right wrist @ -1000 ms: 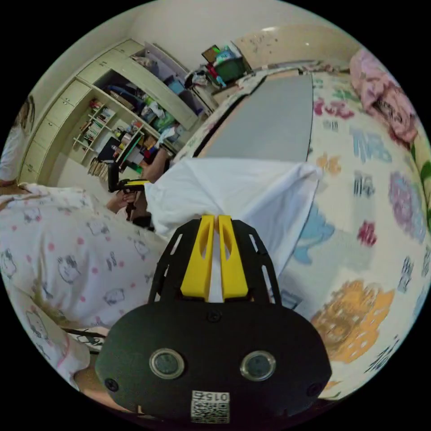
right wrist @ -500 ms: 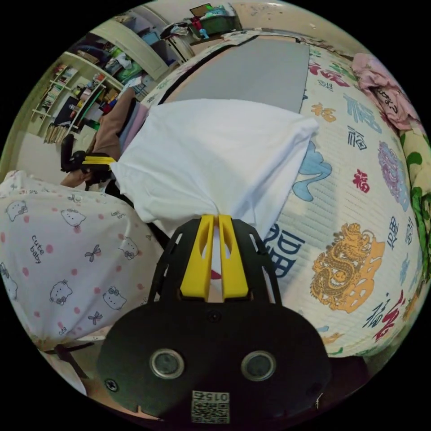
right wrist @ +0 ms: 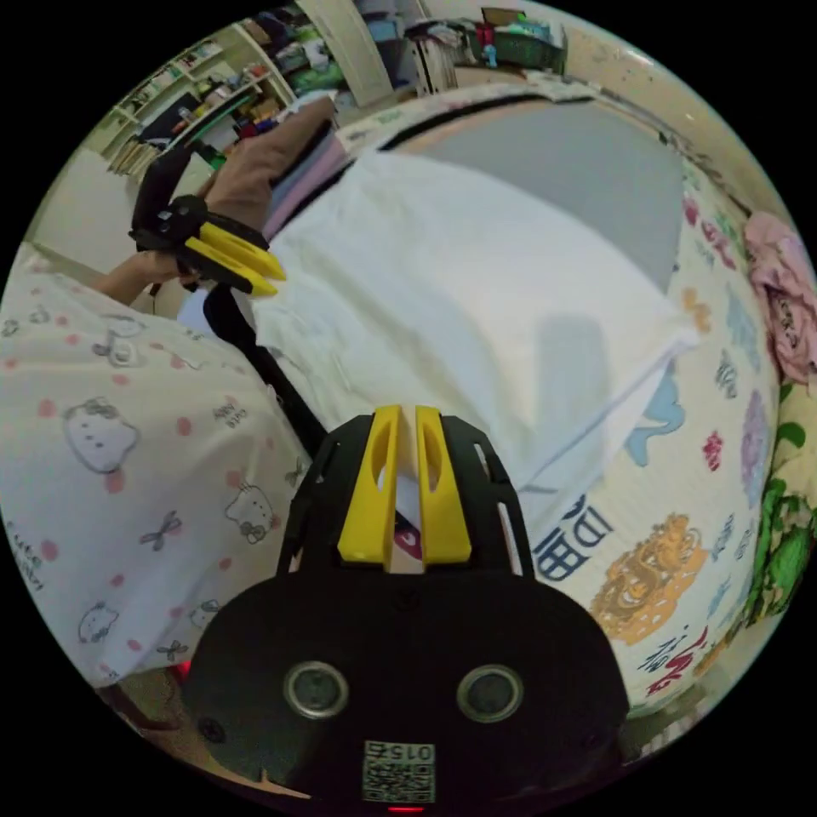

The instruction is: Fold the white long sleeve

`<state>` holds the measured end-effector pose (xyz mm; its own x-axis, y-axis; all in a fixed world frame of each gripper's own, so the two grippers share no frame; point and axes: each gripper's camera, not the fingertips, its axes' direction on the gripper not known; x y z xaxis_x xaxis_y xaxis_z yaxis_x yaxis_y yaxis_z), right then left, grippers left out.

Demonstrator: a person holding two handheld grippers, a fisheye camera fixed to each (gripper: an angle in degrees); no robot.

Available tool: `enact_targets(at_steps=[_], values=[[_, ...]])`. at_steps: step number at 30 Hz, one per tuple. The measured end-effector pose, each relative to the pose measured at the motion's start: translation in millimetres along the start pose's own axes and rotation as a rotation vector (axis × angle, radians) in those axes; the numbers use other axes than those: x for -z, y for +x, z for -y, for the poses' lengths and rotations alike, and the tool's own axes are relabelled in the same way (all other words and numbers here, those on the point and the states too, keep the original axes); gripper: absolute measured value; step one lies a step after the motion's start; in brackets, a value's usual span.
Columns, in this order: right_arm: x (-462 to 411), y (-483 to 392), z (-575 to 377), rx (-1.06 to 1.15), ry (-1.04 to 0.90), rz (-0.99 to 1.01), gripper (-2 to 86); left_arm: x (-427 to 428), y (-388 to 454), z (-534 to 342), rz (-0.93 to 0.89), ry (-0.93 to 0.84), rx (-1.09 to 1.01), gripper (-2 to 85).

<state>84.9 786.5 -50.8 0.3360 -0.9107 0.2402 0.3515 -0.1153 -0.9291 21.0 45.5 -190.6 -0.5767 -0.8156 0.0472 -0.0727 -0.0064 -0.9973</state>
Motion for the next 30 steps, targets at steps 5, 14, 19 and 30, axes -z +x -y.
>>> enact_targets(at_steps=[5,14,19,30], values=[[-13,7,-37,-0.159,0.063,0.073,6.9,3,5,-4,-0.01,-0.026,0.067,2.2],[-4,11,-89,-0.209,0.145,0.161,1.5,10,25,25,0.03,-0.133,-0.005,-0.3],[21,47,-180,-0.544,0.425,0.184,7.3,67,25,58,-0.064,0.039,-0.037,0.2],[-45,69,-245,-0.841,0.447,0.272,9.5,33,55,361,0.0,0.095,-0.133,7.5]])
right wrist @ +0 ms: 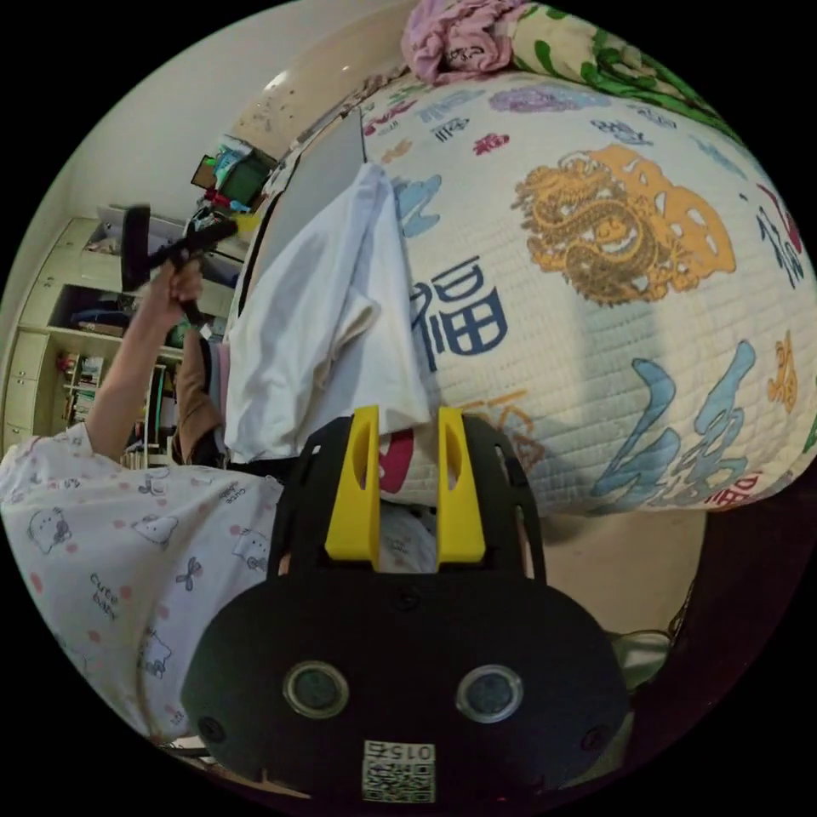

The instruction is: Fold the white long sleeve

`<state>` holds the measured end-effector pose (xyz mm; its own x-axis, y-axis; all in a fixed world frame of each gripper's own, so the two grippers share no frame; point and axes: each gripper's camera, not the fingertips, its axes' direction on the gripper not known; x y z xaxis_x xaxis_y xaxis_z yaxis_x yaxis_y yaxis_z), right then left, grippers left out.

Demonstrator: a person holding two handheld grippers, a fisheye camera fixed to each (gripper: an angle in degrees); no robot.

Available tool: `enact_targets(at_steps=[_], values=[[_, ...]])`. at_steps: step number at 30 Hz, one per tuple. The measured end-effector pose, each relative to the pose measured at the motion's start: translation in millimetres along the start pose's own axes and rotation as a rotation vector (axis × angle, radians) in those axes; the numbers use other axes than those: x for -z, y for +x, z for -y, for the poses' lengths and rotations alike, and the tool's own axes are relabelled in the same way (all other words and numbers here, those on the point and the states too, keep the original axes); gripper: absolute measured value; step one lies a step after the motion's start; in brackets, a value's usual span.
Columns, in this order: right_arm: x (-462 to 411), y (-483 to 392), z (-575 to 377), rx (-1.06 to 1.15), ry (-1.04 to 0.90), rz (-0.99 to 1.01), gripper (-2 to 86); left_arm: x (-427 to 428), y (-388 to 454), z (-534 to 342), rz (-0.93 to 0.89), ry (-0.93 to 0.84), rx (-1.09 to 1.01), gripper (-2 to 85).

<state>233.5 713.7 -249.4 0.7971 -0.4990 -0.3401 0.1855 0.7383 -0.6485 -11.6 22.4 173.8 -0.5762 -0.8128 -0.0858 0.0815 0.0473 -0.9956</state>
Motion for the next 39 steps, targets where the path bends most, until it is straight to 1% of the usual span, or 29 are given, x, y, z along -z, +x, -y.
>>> enact_targets(at_steps=[3,5,6,7,9,13,16,19,21,23,25,27,29,31,32,33,35,36,37,39], values=[[0,17,-11,-0.095,0.046,0.068,6.9,-41,12,64,0.017,-0.059,0.013,7.9],[2,25,-19,-0.105,0.061,0.135,3.9,-65,15,91,0.044,-0.119,0.043,8.6],[2,26,-22,-0.102,0.065,0.136,2.9,-80,17,102,0.058,-0.162,0.054,8.6],[4,24,-26,-0.088,0.074,0.131,2.2,-87,17,107,0.064,-0.187,0.06,8.6],[5,22,-31,-0.072,0.089,0.125,1.4,-113,17,116,0.079,-0.296,0.085,7.3],[17,25,-42,-0.091,0.161,0.16,0.5,-118,25,117,0.142,-0.318,0.046,3.3],[38,21,-47,-0.082,0.246,0.146,0.3,-96,30,121,0.16,-0.231,0.045,1.9],[71,12,-51,-0.081,0.374,0.086,0.2,-59,33,128,0.117,-0.085,0.041,1.4],[95,3,-55,-0.047,0.45,0.086,0.2,-24,37,129,0.066,0.044,0.036,1.3],[124,-18,-58,0.077,0.497,0.158,0.2,3,37,124,0.022,0.141,0.028,1.2],[137,-43,-56,0.207,0.444,0.214,0.2,31,33,109,-0.016,0.225,0.022,1.2],[139,-75,-53,0.346,0.363,0.258,0.2,63,19,72,-0.058,0.307,0.032,1.2],[119,-119,-44,0.519,0.21,0.318,0.3,82,3,32,-0.09,0.361,0.058,1.2],[89,-145,-34,0.607,0.098,0.387,0.3,95,-14,-15,-0.084,0.397,0.098,1.2],[63,-159,-26,0.624,0.02,0.448,0.3,99,-26,-47,-0.05,0.391,0.137,1.1],[49,-166,-22,0.627,-0.018,0.482,0.3,99,-37,-79,-0.015,0.376,0.188,1.1],[-8,-200,-13,0.694,-0.171,0.573,0.3,95,-53,-123,0.028,0.36,0.252,0.9],[-23,-209,-11,0.703,-0.214,0.574,0.3,88,-63,-148,0.077,0.337,0.288,0.8],[-54,-227,-8,0.721,-0.301,0.555,0.2,83,-68,-158,0.102,0.317,0.312,0.7],[-96,-254,-6,0.756,-0.415,0.508,0.2,58,-82,-188,0.16,0.217,0.398,0.3]])
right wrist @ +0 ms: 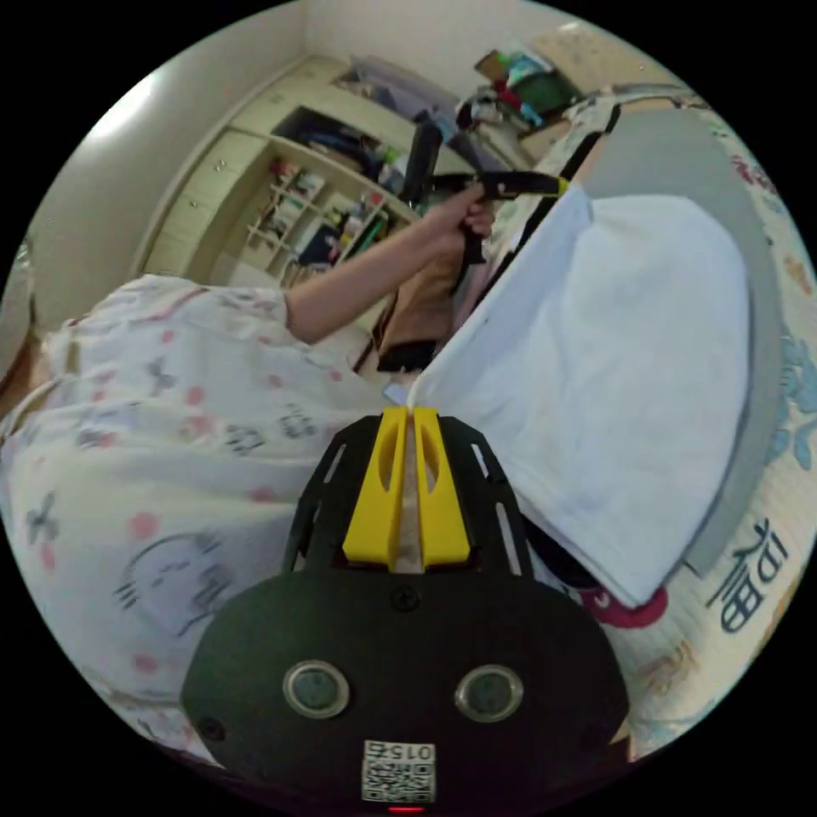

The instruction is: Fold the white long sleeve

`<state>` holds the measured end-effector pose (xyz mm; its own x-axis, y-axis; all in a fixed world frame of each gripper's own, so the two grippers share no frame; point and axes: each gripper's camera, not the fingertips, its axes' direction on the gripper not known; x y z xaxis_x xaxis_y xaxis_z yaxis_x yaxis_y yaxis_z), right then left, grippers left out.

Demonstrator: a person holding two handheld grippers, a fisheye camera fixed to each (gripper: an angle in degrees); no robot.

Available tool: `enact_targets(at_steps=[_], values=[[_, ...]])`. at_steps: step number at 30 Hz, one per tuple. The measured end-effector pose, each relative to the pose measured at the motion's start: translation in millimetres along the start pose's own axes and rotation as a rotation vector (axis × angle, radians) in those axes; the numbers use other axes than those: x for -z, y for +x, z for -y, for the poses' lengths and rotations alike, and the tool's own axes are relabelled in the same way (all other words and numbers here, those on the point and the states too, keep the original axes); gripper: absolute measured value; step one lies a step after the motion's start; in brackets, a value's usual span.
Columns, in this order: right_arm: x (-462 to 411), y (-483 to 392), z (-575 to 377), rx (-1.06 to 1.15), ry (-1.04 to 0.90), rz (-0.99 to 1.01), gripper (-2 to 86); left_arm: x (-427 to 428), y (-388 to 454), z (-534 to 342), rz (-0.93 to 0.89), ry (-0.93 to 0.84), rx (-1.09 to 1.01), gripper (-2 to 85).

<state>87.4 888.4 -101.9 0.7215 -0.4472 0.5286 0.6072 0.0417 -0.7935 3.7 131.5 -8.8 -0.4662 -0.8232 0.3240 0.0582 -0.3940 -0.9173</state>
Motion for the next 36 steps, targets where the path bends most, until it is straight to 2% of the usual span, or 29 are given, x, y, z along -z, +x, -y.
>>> enact_targets(at_steps=[2,3,7,13,15,16,20,21,23,25,27,28,29,31,33,36], values=[[-50,4,34,0.009,-0.199,-0.071,0.2,-13,-5,-17,0.058,-0.008,-0.001,0.0],[-61,3,41,0.025,-0.242,-0.111,0.2,-22,-8,-25,0.114,-0.029,0.007,-0.2],[-116,-2,73,0.105,-0.438,-0.265,0.3,-33,-15,-41,0.147,-0.031,0.079,-0.6],[-129,15,102,0.026,-0.445,-0.24,0.3,-27,-14,-54,0.17,0.02,0.16,-0.6],[-137,16,109,0.045,-0.466,-0.281,0.3,-26,-22,-57,0.308,-0.016,0.276,-0.8],[-145,17,116,0.062,-0.497,-0.31,0.3,-25,-25,-57,0.302,-0.018,0.299,-0.8],[-165,18,139,0.122,-0.596,-0.334,0.2,-3,-18,-56,0.044,0.175,0.266,-0.6],[-166,19,142,0.126,-0.605,-0.33,0.2,-7,-10,-49,-0.005,0.178,0.231,-0.6],[-168,25,153,0.123,-0.633,-0.303,0.2,-22,2,-38,-0.053,0.134,0.162,-0.5],[-169,31,161,0.101,-0.633,-0.275,0.1,-43,10,-32,-0.001,0.067,0.128,-0.5],[-175,33,170,0.096,-0.651,-0.213,-0.1,-77,9,-30,0.129,-0.057,0.108,-0.7],[-182,31,176,0.109,-0.682,-0.171,-0.3,-83,9,-31,0.141,-0.068,0.092,-0.7],[-186,26,181,0.145,-0.7,-0.221,-0.4,-87,8,-34,0.155,-0.044,0.074,-0.7],[-181,13,190,0.225,-0.673,-0.28,-0.4,-90,6,-32,0.165,-0.053,0.07,-0.6],[-161,-1,200,0.276,-0.597,-0.222,-0.5,-92,1,-30,0.162,-0.068,0.061,-0.5],[-89,-13,217,0.319,-0.365,-0.037,-0.5,-81,-13,-36,0.119,-0.028,0.094,-0.4]])
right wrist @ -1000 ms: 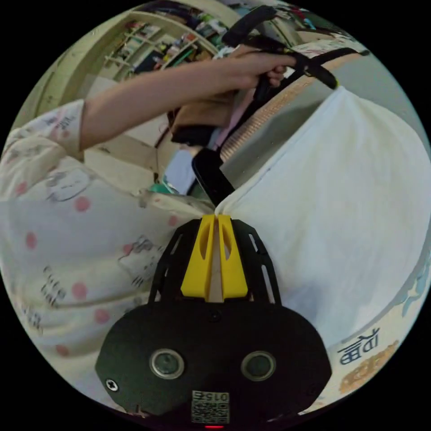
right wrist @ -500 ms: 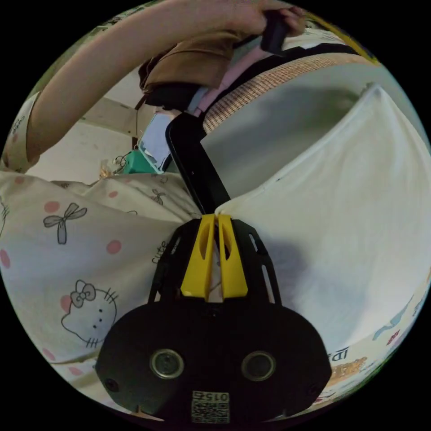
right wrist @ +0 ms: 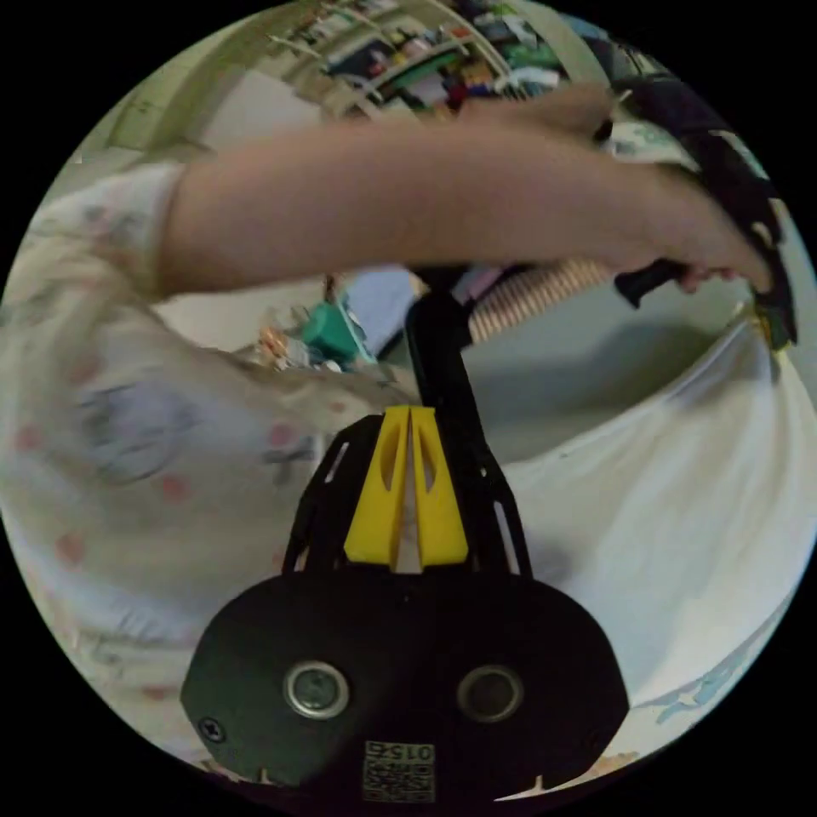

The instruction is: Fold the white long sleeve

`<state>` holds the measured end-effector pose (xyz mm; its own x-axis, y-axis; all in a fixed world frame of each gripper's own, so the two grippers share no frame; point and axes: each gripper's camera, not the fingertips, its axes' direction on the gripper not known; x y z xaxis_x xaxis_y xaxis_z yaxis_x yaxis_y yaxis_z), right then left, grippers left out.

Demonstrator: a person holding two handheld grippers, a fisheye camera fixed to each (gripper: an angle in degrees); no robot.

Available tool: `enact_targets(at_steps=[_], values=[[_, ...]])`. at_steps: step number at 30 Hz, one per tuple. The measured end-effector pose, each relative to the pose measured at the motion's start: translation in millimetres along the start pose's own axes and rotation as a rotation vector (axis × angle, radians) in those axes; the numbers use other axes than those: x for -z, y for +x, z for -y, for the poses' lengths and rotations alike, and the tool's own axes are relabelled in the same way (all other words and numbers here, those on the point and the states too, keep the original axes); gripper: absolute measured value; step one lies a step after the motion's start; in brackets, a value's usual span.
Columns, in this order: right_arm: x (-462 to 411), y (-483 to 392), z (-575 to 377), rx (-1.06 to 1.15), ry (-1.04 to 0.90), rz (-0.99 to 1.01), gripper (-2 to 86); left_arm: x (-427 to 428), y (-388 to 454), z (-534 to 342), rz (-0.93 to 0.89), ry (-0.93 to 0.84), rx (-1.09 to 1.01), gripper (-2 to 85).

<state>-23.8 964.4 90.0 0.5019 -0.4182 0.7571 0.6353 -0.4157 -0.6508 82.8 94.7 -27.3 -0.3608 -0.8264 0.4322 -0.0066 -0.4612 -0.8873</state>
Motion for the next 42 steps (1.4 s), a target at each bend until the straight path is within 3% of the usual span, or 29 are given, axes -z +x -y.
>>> enact_targets(at_steps=[3,5,9,12,16,24,26,28,35,42], values=[[90,11,-36,-0.052,0.316,-0.102,-0.5,15,-23,-16,-0.024,0.049,0.073,1.0],[146,38,-75,-0.273,0.509,-0.341,-0.5,20,-38,-27,-0.071,0.065,0.123,2.7],[188,78,-114,-0.497,0.661,-0.456,-0.5,10,-63,-50,-0.197,0.072,0.224,5.9],[189,114,-111,-0.599,0.626,-0.46,-0.5,-6,-72,-59,-0.251,0.051,0.258,7.6],[152,164,-93,-0.664,0.375,-0.593,-0.4,-25,-76,-64,-0.292,0.033,0.276,8.6],[187,150,-108,-0.738,0.502,-0.551,1.8,-50,-99,-76,-0.292,0.015,0.324,12.4],[205,142,-127,-0.731,0.67,-0.546,6.7,-56,-107,-81,-0.321,0.022,0.349,13.3],[215,144,-135,-0.758,0.713,-0.533,11.5,-63,-115,-87,-0.368,0.033,0.372,14.0],[200,195,-120,-0.902,0.48,-0.352,14.2,-97,-131,-101,-0.579,0.094,0.441,17.6],[210,171,-111,-0.905,0.54,-0.329,9.7,-119,-129,-110,-0.585,-0.011,0.413,8.6]])
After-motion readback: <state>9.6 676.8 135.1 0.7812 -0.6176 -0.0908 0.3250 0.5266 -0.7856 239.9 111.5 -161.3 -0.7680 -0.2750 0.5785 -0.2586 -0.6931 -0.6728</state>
